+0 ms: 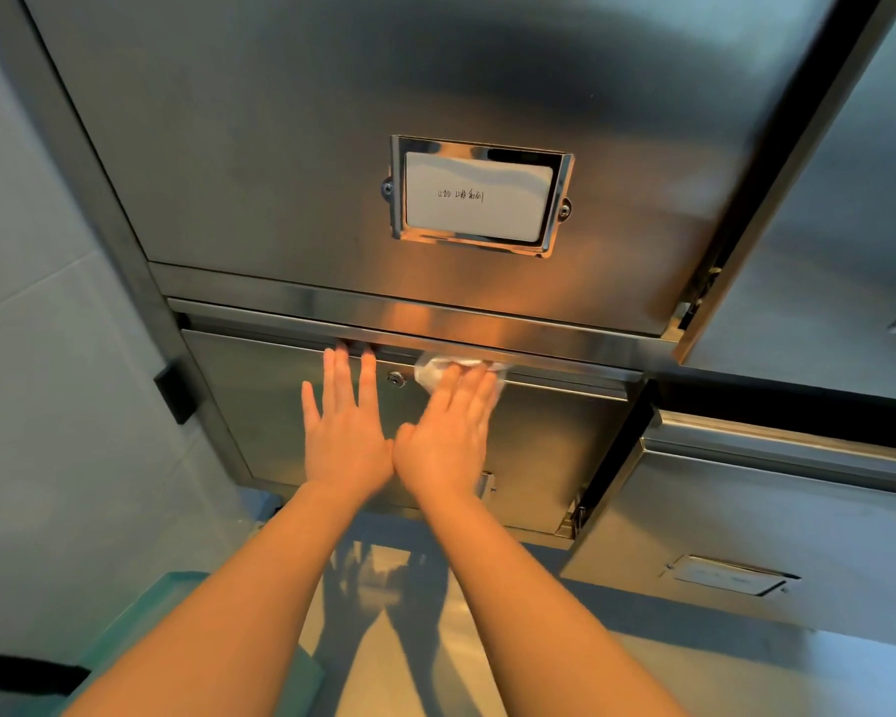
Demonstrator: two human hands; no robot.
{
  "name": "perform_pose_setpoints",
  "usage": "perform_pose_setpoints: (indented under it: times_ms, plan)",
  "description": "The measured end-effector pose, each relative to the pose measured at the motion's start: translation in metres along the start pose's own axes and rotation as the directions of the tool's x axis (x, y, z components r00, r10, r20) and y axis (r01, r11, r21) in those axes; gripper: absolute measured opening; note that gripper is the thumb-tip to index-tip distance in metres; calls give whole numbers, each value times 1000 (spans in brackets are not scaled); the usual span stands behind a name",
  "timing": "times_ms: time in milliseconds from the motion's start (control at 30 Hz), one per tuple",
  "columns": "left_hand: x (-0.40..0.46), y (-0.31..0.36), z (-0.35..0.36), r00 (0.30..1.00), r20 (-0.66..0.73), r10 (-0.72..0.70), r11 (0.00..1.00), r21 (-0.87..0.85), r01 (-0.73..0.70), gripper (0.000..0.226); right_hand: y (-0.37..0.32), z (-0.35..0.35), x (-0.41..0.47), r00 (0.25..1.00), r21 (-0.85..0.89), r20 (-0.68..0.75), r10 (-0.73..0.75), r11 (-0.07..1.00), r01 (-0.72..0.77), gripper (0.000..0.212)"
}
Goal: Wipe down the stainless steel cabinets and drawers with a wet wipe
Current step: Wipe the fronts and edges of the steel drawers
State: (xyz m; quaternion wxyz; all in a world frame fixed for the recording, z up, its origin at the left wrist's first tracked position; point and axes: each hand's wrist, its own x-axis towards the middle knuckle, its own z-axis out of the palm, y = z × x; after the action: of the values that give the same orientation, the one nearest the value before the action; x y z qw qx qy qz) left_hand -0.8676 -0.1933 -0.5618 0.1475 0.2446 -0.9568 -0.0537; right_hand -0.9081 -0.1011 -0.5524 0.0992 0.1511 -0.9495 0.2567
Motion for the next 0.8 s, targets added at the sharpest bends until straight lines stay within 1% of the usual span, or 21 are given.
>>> perform_pose_setpoints:
  times_ms: [67,133,167,233,267,333,367,400,433,500,533,567,633,667,733,800]
  plan:
    - [0,-3,-1,1000,7,10,999,30,-10,97,5,1,-2,995,-27,34,-95,995,96,93]
    - [0,-3,-2,1000,11,5,1000,19,-5,102,30,-11,-5,991,-116,-11,-135,984,132,90]
    - [0,-1,-3,1000,11,-1,1000,3,1,103,47,-19,-5,989,-165,-60,-135,979,123,88]
    - [0,-1,-3,1000,13,-6,1000,-10,6,103,81,-33,-4,979,-261,-170,-110,963,63,82]
    - [0,-1,-3,1000,14,-5,1000,-8,5,103,93,-39,-3,981,-289,-182,-73,957,18,80]
    - [1,-3,-3,1000,16,-2,1000,-8,2,103,99,-42,-1,982,-244,-181,52,965,-96,79]
    - [1,-4,-3,1000,17,-4,1000,-11,4,102,91,-40,-1,978,-210,-189,92,969,-131,79]
    - [0,-4,-3,1000,14,-6,1000,-14,6,102,80,-36,-1,979,-203,-181,89,971,-126,79]
    - [0,-3,-3,1000,10,-7,1000,-16,7,102,67,-31,-3,986,-198,-163,39,978,-71,80]
    - [0,-3,-3,1000,11,-6,1000,-8,6,102,45,-18,-9,988,-203,-74,-135,972,117,85]
    - [0,-3,-3,1000,10,-7,1000,1,7,102,39,-14,-11,982,-213,-12,-190,960,183,88]
    - [0,-3,-3,1000,10,-8,1000,11,8,102,39,-13,-10,976,-227,30,-216,950,217,91]
    - [0,-4,-3,1000,15,-8,1000,25,8,101,50,-22,-10,967,-278,38,-251,927,251,89]
    - [1,-3,-2,1000,14,-10,1000,23,10,101,61,-29,-11,965,-302,12,-263,919,255,86]
    - [1,-3,-3,1000,13,-15,1000,13,15,101,87,-42,-11,960,-332,-82,-268,916,227,83]
    - [1,-4,-3,1000,16,-15,1000,3,15,99,111,-52,-11,970,-360,-110,-217,918,164,81]
